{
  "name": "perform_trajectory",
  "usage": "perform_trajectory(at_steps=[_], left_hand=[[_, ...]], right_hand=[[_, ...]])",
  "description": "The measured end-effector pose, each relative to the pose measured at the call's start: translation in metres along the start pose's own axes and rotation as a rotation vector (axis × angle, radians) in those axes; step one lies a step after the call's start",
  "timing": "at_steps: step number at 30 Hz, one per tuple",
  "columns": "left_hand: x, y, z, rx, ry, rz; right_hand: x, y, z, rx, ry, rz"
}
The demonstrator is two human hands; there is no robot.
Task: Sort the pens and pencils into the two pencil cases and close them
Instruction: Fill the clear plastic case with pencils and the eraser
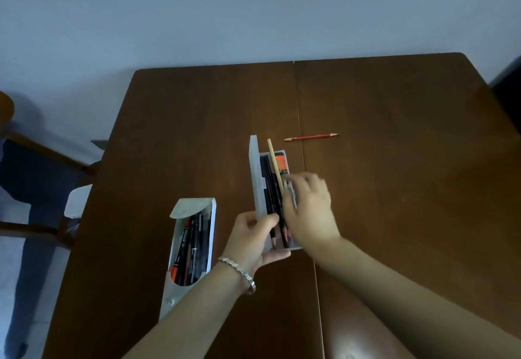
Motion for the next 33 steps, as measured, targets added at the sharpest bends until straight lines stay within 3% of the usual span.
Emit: perform_trajectory(at_steps=[3, 8, 12, 15, 20, 23, 28, 33], left_hand=[[0.019, -0.002, -0.014, -0.035, -0.003, -0.049], [0.052, -0.004, -0.035, 0.017, 0.058, -0.076], [0.063, -0.006, -0.038, 0.004, 0.056, -0.062], [0.063, -0.012, -0.033, 0.012, 0.031, -0.055], [0.042, -0.024, -0.005, 0.010, -0.044, -0.049], [0.028, -0.029, 0.020, -0.014, -0.118, -0.057], [0.005, -0.032, 0.067, -0.019, -0.193, -0.086], [-0.013, -0.034, 0.098, -0.017, -0.192, -0.049]], right_hand=[[0.062, -0.005, -0.023, -0.075, 0.024, -0.034], [0.157, 0.010, -0.064, -0.544, 0.064, 0.180], [0.175, 0.020, -0.082, -0.672, 0.050, 0.248], [0.165, 0.023, -0.087, -0.492, 0.147, 0.293], [0.093, 0.008, -0.069, 0.272, 0.377, 0.277], [0.036, 0.003, -0.059, 0.539, 0.501, 0.356], [-0.046, 0.018, -0.059, 0.509, 0.551, 0.422], [-0.097, 0.030, -0.057, 0.397, 0.463, 0.431]])
Point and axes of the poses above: each hand's wrist, its own x-axis towards the middle knuckle, its own y-axis out of the palm, z = x × y, the point moved 2 cm from there along x, towards the middle knuckle, and after that the axes turned 1 degree about -x, right-handed, at the moved point
